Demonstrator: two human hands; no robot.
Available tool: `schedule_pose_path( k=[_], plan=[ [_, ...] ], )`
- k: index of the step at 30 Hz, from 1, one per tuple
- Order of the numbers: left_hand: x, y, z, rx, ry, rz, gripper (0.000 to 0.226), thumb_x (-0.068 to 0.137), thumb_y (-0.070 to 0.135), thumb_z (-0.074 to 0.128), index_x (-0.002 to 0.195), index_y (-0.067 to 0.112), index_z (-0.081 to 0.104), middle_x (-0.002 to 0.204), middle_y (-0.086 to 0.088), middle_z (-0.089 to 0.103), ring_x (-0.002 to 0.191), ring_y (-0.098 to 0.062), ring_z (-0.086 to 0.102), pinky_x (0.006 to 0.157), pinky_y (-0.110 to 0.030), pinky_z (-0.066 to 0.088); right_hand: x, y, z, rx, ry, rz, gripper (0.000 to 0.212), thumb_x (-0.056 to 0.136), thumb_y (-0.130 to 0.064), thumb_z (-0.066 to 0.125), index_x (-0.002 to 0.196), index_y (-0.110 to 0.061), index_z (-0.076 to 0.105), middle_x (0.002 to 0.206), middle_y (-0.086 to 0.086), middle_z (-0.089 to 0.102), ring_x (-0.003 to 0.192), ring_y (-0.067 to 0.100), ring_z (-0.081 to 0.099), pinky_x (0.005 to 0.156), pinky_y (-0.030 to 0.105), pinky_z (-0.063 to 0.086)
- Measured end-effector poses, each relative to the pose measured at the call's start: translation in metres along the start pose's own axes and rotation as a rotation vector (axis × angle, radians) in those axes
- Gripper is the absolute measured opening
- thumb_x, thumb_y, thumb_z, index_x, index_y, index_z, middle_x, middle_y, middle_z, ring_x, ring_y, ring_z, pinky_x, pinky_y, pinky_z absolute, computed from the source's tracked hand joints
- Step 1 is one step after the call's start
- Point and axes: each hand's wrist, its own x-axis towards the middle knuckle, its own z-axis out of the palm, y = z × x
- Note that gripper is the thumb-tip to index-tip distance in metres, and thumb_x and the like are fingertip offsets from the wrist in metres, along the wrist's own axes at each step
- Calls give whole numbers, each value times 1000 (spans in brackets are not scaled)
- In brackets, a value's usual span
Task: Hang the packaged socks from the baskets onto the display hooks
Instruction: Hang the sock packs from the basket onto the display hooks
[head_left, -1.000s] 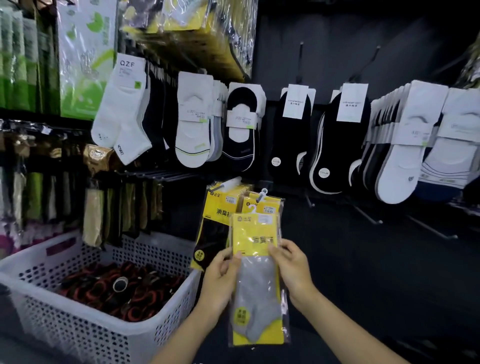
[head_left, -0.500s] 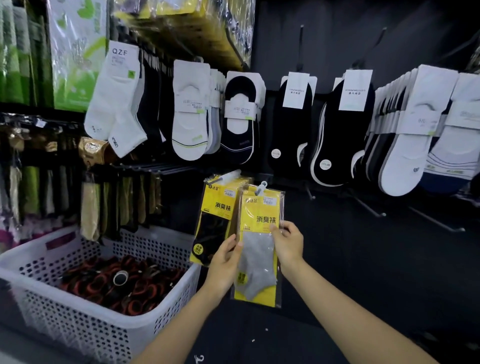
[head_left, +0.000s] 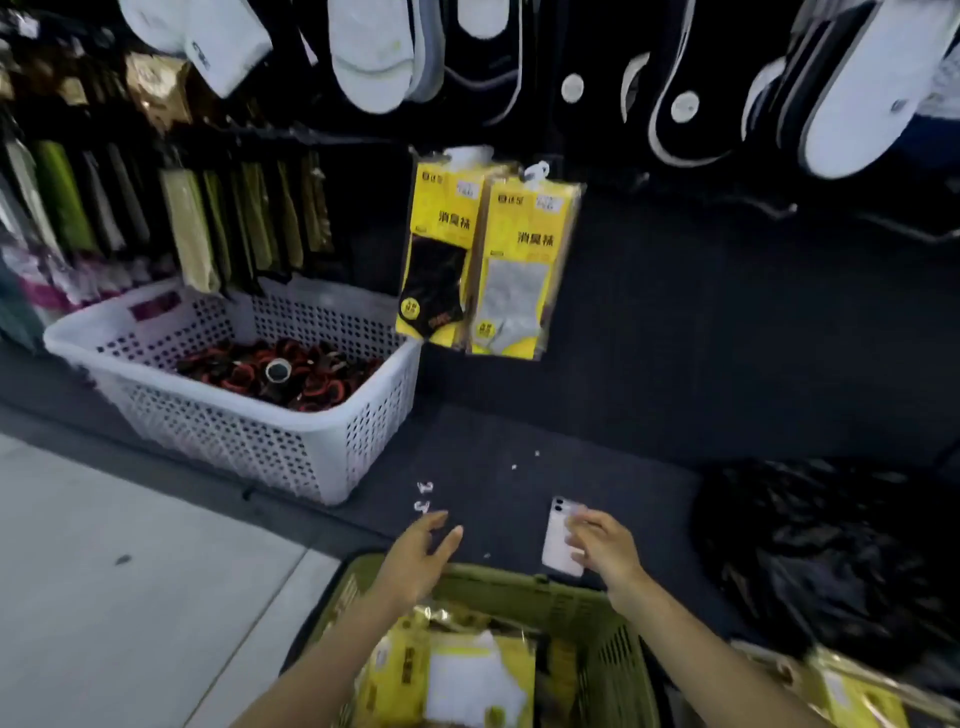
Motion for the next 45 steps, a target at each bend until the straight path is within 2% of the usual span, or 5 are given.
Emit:
schedule_pose_path(
  k=[6,16,26,36,45],
  plan=[
    [-86,-100,21,218,-78,-285,50,95,31,54,135,1,45,139,-13,49,126,-23,48,101,-29,39,-34,128,11,-313,-179,240,12,89,-12,65,79,-12,57,75,3,55,67,11,50,56,20,38],
    [-119,-132,13,92,-55,-457,30,96,31,51,118,11,55,108,-10,64,105,-29,61,90,-43,50,-52,200,21,-296,-120,301,47,82,-15,73,121,1,53,111,10,58,103,24,57,79,27,40],
    [-81,-151,5,53,51,-590,63,95,38,49,145,7,28,146,-18,37,132,-36,38,107,-48,35,-16,214,38,-231,-209,465,73,86,-33,68,147,-16,31,147,9,42,131,31,43,102,42,38],
    [-68,-170,10,-25,-28,-735,60,94,47,46,144,16,33,145,-13,40,130,-34,42,109,-49,32,-13,206,58,-229,-264,423,47,76,-39,76,110,-14,55,118,4,61,105,21,56,85,30,43],
    [-78,-87,23,-794,371,-818,80,76,50,71,140,18,36,138,-9,45,119,-31,50,95,-42,49,-39,129,58,73,-100,232,65,71,-49,77,121,-10,60,118,6,65,104,22,62,85,35,52]
  ],
)
